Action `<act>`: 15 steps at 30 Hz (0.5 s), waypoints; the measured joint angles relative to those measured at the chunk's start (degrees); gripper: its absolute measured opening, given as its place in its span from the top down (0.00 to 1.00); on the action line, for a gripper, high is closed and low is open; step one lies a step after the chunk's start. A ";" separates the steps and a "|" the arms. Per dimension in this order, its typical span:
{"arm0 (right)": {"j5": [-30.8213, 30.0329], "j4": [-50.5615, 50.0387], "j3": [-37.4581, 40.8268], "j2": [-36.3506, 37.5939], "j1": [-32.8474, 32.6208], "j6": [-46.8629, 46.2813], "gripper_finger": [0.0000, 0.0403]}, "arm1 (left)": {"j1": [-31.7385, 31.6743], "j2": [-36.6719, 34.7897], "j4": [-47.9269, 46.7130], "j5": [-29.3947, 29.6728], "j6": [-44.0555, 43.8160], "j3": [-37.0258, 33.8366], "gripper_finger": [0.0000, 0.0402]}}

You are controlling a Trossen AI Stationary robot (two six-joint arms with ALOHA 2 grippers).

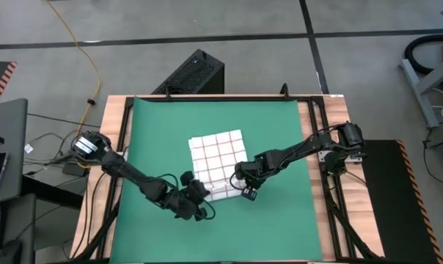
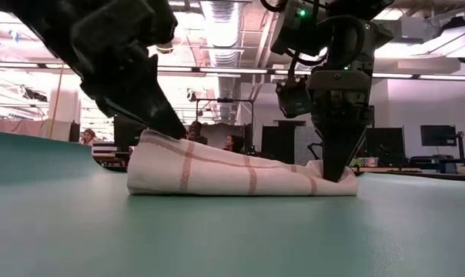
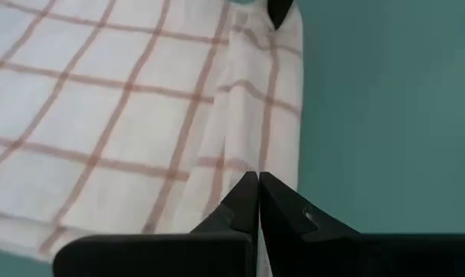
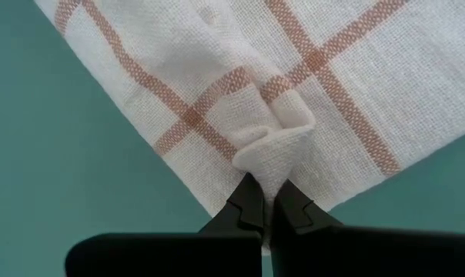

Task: Roll towel
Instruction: Roll the white towel

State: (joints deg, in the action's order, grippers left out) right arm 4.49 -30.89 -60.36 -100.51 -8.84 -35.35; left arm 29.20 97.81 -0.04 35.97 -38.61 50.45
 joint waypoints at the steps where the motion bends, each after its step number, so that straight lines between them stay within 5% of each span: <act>1: 0.00 0.02 0.00 0.00 0.00 0.00 0.96 | -0.25 0.39 0.44 -0.21 0.00 0.04 1.00; 15: -0.01 0.08 -0.07 0.02 0.29 0.89 0.96 | -0.90 5.62 -1.60 -0.35 -2.47 -0.03 1.00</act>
State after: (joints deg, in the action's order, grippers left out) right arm 4.48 -30.81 -60.42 -100.49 -8.55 -34.47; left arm 28.31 103.43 -1.64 35.62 -41.07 50.42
